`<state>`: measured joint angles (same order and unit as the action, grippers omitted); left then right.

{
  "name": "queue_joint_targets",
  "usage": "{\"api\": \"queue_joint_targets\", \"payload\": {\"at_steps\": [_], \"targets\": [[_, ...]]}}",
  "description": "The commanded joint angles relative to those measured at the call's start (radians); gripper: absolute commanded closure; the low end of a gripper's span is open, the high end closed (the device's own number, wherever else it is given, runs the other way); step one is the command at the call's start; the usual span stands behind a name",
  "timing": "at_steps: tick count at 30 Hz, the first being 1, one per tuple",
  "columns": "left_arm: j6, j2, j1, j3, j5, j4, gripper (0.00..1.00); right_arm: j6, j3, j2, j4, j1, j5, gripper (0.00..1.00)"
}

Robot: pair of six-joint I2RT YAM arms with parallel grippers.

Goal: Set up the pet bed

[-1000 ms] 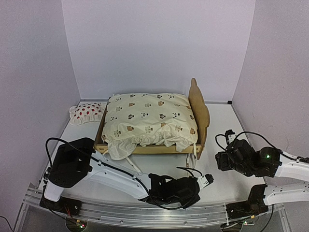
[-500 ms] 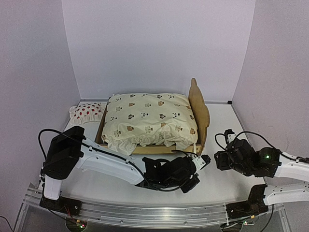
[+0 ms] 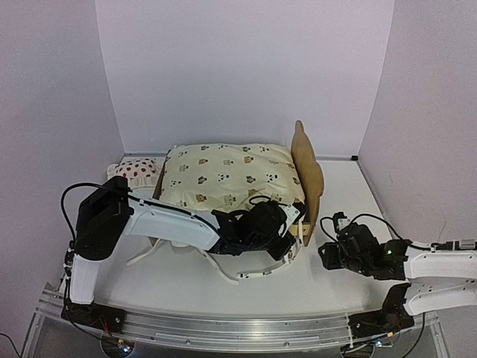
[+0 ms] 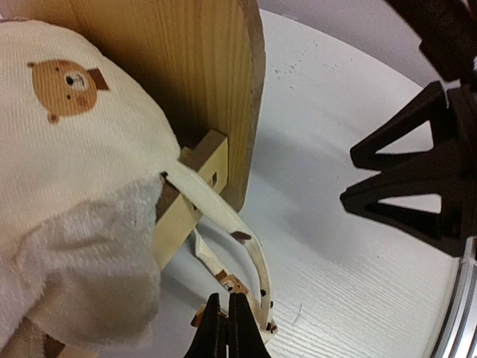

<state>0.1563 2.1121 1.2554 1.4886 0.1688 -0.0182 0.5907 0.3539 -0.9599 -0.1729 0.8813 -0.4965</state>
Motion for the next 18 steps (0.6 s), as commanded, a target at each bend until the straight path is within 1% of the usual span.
{"api": "queue_joint_targets", "payload": {"at_steps": [1,6,12,15,18], "targets": [[-0.011,0.031,-0.02,0.088,-0.059,-0.029,1.0,-0.023,-0.019,-0.068,0.206,-0.042,0.129,0.6],[-0.015,0.068,-0.034,0.123,-0.076,-0.026,1.0,-0.062,-0.03,-0.176,0.319,-0.061,0.142,0.63],[-0.013,0.077,-0.04,0.122,-0.082,-0.025,1.0,-0.087,-0.032,-0.304,0.445,-0.079,0.151,0.68],[-0.01,0.077,-0.04,0.118,-0.084,-0.023,1.0,-0.11,-0.035,-0.371,0.526,-0.086,0.149,0.71],[-0.005,0.073,-0.041,0.11,-0.084,-0.022,1.0,-0.134,-0.053,-0.423,0.645,-0.093,0.157,0.72]]}}
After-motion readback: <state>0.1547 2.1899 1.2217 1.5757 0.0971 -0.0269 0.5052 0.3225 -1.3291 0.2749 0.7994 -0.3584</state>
